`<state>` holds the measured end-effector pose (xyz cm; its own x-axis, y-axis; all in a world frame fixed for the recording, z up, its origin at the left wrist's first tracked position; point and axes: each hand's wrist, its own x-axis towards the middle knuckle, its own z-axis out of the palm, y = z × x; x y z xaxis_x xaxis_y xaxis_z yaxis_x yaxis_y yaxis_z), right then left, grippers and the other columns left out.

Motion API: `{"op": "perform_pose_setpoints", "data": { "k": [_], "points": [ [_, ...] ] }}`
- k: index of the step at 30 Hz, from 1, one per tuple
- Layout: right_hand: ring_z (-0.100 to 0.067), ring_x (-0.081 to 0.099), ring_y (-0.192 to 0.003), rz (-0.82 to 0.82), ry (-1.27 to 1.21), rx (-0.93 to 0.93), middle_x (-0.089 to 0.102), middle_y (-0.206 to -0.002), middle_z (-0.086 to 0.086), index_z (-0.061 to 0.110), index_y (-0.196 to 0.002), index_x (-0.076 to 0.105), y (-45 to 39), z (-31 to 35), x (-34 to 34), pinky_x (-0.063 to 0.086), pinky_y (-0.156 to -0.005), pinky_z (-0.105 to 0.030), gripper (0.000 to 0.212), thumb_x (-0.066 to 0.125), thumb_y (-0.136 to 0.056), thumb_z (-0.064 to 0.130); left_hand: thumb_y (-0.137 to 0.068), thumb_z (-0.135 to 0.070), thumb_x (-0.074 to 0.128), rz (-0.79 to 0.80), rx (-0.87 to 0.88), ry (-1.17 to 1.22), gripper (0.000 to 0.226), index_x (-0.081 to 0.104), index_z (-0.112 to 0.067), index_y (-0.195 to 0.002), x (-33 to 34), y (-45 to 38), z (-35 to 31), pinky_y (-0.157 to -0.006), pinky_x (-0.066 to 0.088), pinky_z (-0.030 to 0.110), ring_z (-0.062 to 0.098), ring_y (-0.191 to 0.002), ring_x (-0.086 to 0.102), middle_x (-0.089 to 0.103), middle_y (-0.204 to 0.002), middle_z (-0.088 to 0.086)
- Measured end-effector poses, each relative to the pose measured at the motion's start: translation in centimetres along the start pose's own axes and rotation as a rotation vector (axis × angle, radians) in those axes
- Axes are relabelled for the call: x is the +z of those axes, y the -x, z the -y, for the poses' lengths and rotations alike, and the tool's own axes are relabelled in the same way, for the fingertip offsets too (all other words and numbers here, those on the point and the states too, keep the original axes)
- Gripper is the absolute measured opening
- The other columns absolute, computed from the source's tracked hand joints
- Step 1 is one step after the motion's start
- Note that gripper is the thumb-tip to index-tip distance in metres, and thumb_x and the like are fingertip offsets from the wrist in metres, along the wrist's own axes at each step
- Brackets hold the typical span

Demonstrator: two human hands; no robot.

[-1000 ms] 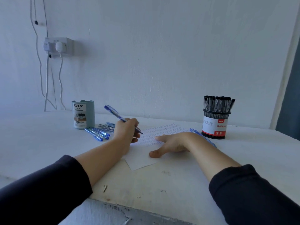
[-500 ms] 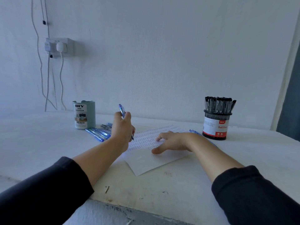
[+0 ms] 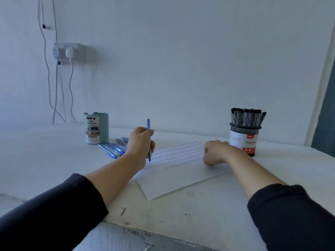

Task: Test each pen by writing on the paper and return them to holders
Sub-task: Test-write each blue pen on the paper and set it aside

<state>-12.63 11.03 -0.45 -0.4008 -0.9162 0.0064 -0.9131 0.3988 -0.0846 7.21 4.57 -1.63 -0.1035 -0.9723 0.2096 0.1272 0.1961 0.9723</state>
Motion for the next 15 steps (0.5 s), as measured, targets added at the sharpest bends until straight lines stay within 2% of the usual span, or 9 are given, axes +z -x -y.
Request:
{"op": "perform_pose_setpoints", "data": {
  "k": [2,7,12,15],
  "points": [
    [-0.029,0.048,-0.102,-0.017,-0.007,0.043,0.055,-0.116,-0.007,0.021,-0.09,0.048,-0.7,-1.1,0.3,0.041,-0.095,-0.037,0.016,0.039,-0.079,0.013,-0.097,-0.013,0.047,0.003,-0.001,-0.004,0.007,0.052,-0.008,-0.099,0.0,0.0,0.1,-0.05,0.031,0.028,0.019,-0.046,0.039,0.048,-0.055,0.009],
    [-0.028,0.047,-0.113,-0.155,0.061,0.103,0.052,-0.122,-0.006,0.018,-0.117,0.052,-0.9,-2.2,1.0,0.038,-0.092,-0.037,0.035,0.035,-0.088,0.006,-0.097,-0.012,0.048,-0.001,-0.01,-0.014,0.006,0.052,-0.008,-0.095,0.0,0.0,0.3,-0.05,0.031,0.027,0.019,-0.044,0.038,0.048,-0.055,0.011],
    [-0.031,0.039,-0.124,-0.221,0.184,0.185,0.047,-0.131,-0.009,0.016,-0.126,0.047,-0.6,-2.6,1.1,0.032,-0.099,-0.042,0.037,0.035,-0.092,0.009,-0.097,-0.012,0.048,-0.011,-0.011,0.015,0.007,0.052,-0.008,-0.093,-0.1,0.0,0.2,-0.048,0.033,0.027,0.018,-0.046,0.04,0.048,-0.06,0.01],
    [-0.031,0.04,-0.122,-0.26,0.028,0.194,0.05,-0.128,-0.008,0.017,-0.122,0.052,-0.8,-2.3,0.9,0.033,-0.098,-0.041,0.033,0.038,-0.093,0.015,-0.096,-0.015,0.052,-0.021,0.001,0.005,0.008,0.054,-0.007,-0.094,0.0,0.0,0.1,-0.049,0.04,0.028,0.017,-0.052,0.043,0.047,-0.068,0.007]
  ]
}}
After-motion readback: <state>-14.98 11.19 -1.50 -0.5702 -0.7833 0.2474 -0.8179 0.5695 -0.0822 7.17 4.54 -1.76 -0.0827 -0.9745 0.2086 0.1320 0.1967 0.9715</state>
